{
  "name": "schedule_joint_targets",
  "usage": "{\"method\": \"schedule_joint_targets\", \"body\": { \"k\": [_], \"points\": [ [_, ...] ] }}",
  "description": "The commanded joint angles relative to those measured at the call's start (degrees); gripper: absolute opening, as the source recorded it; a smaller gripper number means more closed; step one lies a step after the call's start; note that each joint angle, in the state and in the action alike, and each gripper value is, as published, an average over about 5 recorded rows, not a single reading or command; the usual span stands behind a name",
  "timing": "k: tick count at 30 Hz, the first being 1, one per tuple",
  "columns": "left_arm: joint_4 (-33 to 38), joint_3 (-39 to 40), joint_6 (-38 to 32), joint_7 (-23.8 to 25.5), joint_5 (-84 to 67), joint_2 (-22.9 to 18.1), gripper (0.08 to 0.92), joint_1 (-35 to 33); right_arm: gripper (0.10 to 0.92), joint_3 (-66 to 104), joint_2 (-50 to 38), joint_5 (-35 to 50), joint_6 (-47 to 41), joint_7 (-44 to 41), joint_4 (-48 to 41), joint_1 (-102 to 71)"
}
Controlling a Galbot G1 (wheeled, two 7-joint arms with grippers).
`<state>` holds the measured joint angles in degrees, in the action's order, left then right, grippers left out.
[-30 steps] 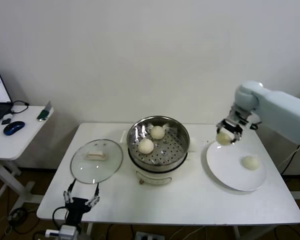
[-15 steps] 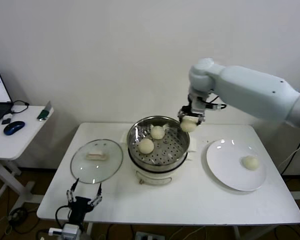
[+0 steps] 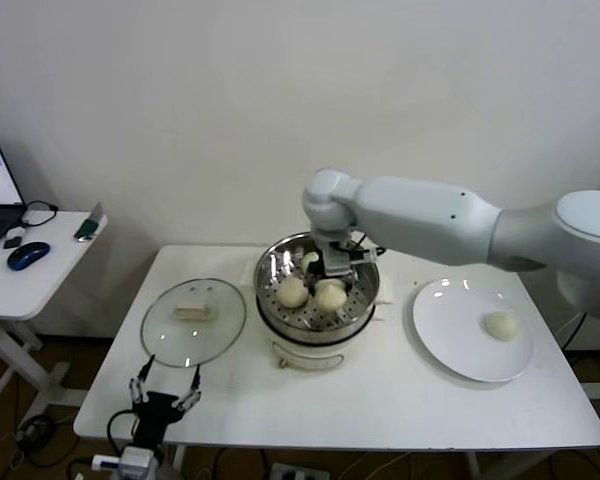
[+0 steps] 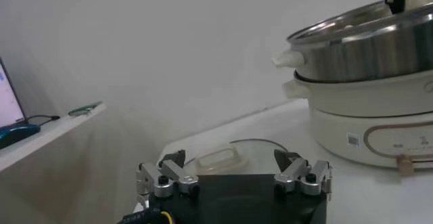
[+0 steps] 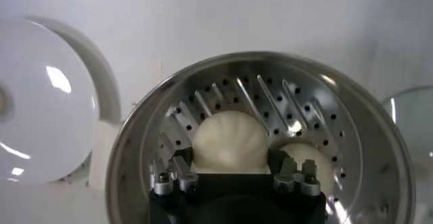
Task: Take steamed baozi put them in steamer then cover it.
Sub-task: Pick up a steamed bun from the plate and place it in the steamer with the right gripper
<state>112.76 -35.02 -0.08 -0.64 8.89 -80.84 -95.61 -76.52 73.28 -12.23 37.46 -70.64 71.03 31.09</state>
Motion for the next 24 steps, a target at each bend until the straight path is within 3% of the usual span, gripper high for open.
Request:
{"method": "schedule_joint_targets", "body": {
  "k": [1,5,12,24],
  "points": [
    [-0.3,0.0,-0.1,0.0,-0.2,0.0,0.823,0.0,0.709,-1.3,2.9,0.0,0.5,0.1,0.1,-2.1],
    [-0.6,0.0,-0.1,0.0,-0.1,-0.1,0.823,0.1,0.719,-1.3,2.7,0.0,0.2,0.2,0.0,-2.2],
    [-0.6,0.0,-0.1,-0.1,-0.1,-0.3,0.823,0.2,0.81,-0.9,2.4,-0.7,-1.1,0.5,-0.2,-2.0],
    [-0.4,0.0,-0.1,-0.1,0.0,0.0,0.823,0.1,0.823,4.8,-4.2,2.7,-4.6,1.8,-3.5,3.1]
  ]
}}
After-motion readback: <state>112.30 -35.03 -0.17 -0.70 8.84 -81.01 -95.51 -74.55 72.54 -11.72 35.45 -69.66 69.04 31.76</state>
